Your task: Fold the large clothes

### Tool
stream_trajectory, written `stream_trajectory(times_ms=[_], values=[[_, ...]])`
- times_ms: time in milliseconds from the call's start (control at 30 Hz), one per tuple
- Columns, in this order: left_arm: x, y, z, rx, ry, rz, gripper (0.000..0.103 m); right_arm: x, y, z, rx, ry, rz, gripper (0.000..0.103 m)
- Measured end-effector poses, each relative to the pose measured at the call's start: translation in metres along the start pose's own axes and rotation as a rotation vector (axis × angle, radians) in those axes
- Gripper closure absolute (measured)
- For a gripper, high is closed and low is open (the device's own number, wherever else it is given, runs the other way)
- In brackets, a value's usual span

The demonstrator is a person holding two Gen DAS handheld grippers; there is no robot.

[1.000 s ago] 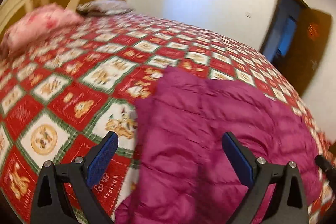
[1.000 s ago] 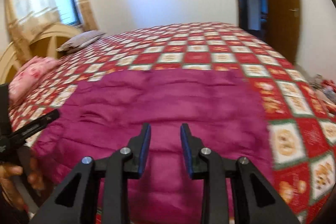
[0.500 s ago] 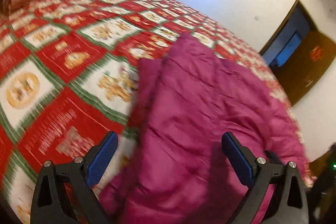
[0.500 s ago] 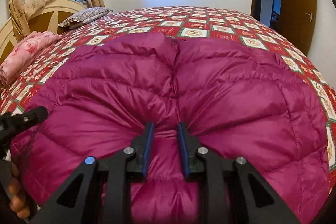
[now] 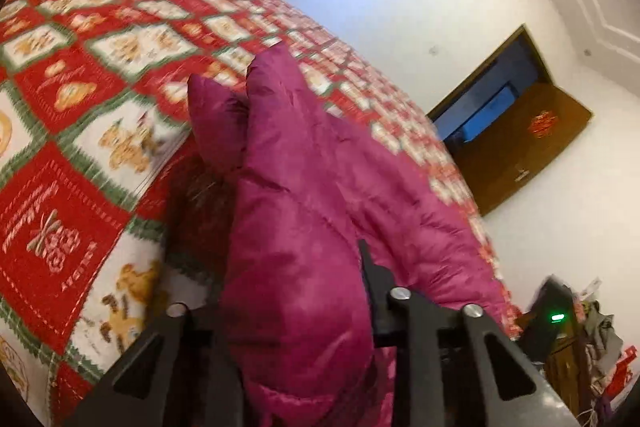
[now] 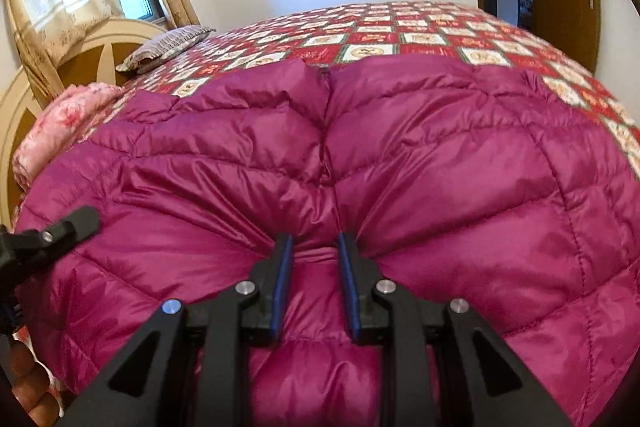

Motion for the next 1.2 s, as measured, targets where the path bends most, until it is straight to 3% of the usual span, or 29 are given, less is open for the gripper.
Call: stream_trajectory(times_ms=[167, 333, 500, 667, 700, 867, 1067, 1200], values=[[-0.011, -0.012, -0.051, 0.13, 0.061, -0.028, 0.083, -0.001, 0.0, -0.007, 0.086, -0.051, 0.021, 0.077], [-0.01, -0.002, -0.107, 0.309, 0.104, -0.028, 0.085, -0.001, -0.001, -0.014, 0.192, -0.125, 0.058, 0.077], [-0.021, 0.005, -0.133, 0.409, 0.143, -0.019, 0.086, -0.005, 0.004, -0.013, 0.382, -0.251, 0.112, 0.077], [-0.025, 0.004, -0.141, 0.491, 0.124, 0.0, 0.086, 0.001, 0.015, 0.025, 0.45, -0.489, 0.203, 0.083], [-0.026, 0.005, -0.142, 0.517, 0.11, 0.005, 0.086, 0.001, 0.016, 0.027, 0.45, -0.502, 0.209, 0.084], [-0.016, 0.015, -0.149, 0.583, 0.085, 0.018, 0.086, -0.028, 0.01, 0.008, 0.409, -0.459, 0.128, 0.085], [0.014, 0.044, -0.166, 0.65, 0.034, 0.078, 0.086, -0.082, 0.007, -0.059, 0.415, -0.256, -0.027, 0.085], [0.037, 0.067, -0.174, 0.724, -0.039, 0.139, 0.086, -0.101, 0.014, -0.097, 0.462, -0.168, -0.066, 0.085]])
Point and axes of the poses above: each gripper's, at about its wrist camera, not at the fingertips, and x roughly the way its jaws point, z to its left, y to its underside, the point moved 2 cm from there along x, roughly the way its jaws point, and after that the axes turned 4 degrees about y, right-handed, at the moved point
